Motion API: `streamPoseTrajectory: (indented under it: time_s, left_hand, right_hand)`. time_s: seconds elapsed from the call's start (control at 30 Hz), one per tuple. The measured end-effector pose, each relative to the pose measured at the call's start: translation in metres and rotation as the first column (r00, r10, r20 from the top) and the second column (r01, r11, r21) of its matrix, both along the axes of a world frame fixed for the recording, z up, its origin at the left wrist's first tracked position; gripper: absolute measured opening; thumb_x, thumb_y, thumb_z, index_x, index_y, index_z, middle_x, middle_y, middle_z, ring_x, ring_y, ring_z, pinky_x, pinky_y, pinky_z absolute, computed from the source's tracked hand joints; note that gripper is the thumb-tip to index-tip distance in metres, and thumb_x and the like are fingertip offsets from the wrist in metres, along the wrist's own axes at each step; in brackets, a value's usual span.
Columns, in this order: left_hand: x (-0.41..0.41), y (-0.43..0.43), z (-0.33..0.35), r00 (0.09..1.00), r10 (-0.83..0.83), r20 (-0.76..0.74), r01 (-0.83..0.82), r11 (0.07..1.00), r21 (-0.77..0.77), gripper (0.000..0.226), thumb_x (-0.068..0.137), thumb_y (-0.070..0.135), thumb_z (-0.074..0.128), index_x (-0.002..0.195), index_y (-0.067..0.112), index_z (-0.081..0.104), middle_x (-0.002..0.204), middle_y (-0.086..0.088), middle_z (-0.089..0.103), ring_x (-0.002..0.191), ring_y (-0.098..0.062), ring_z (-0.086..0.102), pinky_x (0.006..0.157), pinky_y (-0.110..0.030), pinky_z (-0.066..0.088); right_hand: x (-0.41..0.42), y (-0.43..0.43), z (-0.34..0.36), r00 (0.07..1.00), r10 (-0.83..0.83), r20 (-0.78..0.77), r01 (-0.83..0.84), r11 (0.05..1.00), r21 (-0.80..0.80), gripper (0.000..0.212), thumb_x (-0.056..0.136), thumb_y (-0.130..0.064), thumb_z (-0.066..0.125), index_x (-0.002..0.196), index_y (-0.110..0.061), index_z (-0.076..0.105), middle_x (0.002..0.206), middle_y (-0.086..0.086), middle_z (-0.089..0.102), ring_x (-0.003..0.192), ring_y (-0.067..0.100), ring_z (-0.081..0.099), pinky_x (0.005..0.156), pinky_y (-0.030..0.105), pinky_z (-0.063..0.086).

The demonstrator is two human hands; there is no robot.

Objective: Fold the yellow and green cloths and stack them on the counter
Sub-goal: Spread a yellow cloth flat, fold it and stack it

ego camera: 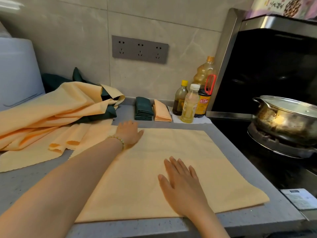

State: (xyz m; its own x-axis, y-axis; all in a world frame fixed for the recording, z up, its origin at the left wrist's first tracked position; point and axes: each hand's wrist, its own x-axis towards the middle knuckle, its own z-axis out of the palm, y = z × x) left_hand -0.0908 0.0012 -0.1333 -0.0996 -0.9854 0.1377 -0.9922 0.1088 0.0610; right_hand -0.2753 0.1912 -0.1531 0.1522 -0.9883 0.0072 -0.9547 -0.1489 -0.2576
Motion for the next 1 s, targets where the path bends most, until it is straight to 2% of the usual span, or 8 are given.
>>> streamPoseTrajectory:
  time_s: [0.23,0.4,0.47,0.57,0.7,0.8,0.9,1.0]
  left_hand:
    - [0.003,0.006,0.021,0.962,-0.222,-0.159,0.217,0.975,-0.050,0.014,0.094,0.026,0.052,0.104,0.020,0.058,0.110,-0.004,0.057,0.089,-0.019,0.054,0.072,-0.028,0.042]
    - [0.005,0.088,0.059,0.859,-0.474,0.193,0.511,0.815,-0.273,0.008,0.098,0.027,0.046,0.103,0.023,0.050,0.094,0.008,0.052,0.081,-0.014,0.057,0.067,-0.028,0.047]
    - [0.008,0.127,0.056,0.780,-0.546,0.304,0.617,0.751,-0.235,0.005,0.097,0.024,0.048,0.101,0.023,0.050,0.088,0.004,0.054,0.072,-0.016,0.057,0.061,-0.030,0.049]
    - [0.016,0.178,0.040,0.695,-0.614,0.374,0.701,0.695,-0.161,0.020,0.081,0.021,0.073,0.091,0.023,0.056,0.072,0.005,0.056,0.052,-0.013,0.051,0.042,-0.025,0.039]
    - [0.025,0.214,0.017,0.672,-0.606,0.425,0.706,0.698,-0.120,0.030,0.069,0.019,0.080,0.094,0.025,0.064,0.077,0.006,0.061,0.054,-0.014,0.059,0.041,-0.025,0.032]
    - [0.032,0.226,0.009,0.694,-0.602,0.394,0.701,0.691,-0.178,0.032,0.054,0.020,0.083,0.081,0.031,0.069,0.067,0.012,0.061,0.044,-0.008,0.056,0.038,-0.019,0.023]
    - [0.035,0.225,0.000,0.710,-0.607,0.355,0.697,0.676,-0.238,0.030,0.055,0.022,0.086,0.079,0.033,0.071,0.065,0.013,0.061,0.045,-0.008,0.056,0.034,-0.017,0.029]
    - [0.035,0.230,0.001,0.756,-0.610,0.238,0.654,0.683,-0.325,0.016,0.084,0.036,0.057,0.083,0.033,0.072,0.070,0.014,0.065,0.055,-0.008,0.060,0.038,-0.019,0.039]
  right_hand:
    - [-0.002,-0.001,0.001,1.000,0.001,0.020,-0.001,1.000,-0.013,0.059,0.098,-0.053,0.015,0.151,-0.032,0.004,0.158,-0.013,-0.005,0.145,0.007,-0.010,0.118,0.037,-0.007]
    - [-0.002,0.000,0.003,0.989,-0.001,0.145,0.015,0.995,-0.096,0.068,0.097,-0.054,0.027,0.151,-0.030,-0.007,0.156,-0.013,-0.018,0.144,0.008,-0.015,0.118,0.036,-0.009]
    - [-0.001,0.003,0.009,0.972,0.019,0.233,0.064,0.937,-0.344,0.089,0.090,-0.047,0.051,0.149,-0.031,-0.014,0.154,-0.007,-0.028,0.143,0.012,-0.022,0.117,0.034,-0.013]
    - [-0.010,0.011,0.020,0.997,0.059,0.059,-0.004,0.741,-0.671,0.104,0.067,-0.023,0.080,0.149,-0.025,0.016,0.158,0.008,0.006,0.146,0.024,-0.005,0.116,0.039,-0.011]
    - [-0.035,0.022,0.019,0.966,0.212,-0.149,-0.258,0.746,-0.614,0.062,0.052,-0.012,0.089,0.106,-0.032,0.067,0.130,-0.003,0.058,0.134,0.018,0.034,0.116,0.042,-0.001]
    - [-0.054,0.027,0.009,0.935,0.334,-0.116,-0.342,0.770,-0.539,0.039,0.056,-0.017,0.090,0.085,-0.037,0.073,0.104,-0.014,0.069,0.112,0.010,0.057,0.114,0.034,0.010]
    - [-0.067,0.031,0.002,0.919,0.392,-0.053,-0.353,0.751,-0.558,0.017,0.079,-0.040,0.066,0.095,-0.036,0.073,0.104,-0.018,0.069,0.109,0.001,0.054,0.111,0.031,0.019]
    - [-0.072,0.038,0.001,0.898,0.430,0.092,-0.294,0.743,-0.602,0.040,0.089,-0.059,0.042,0.093,-0.035,0.074,0.103,-0.021,0.068,0.106,-0.004,0.056,0.109,0.031,0.027]
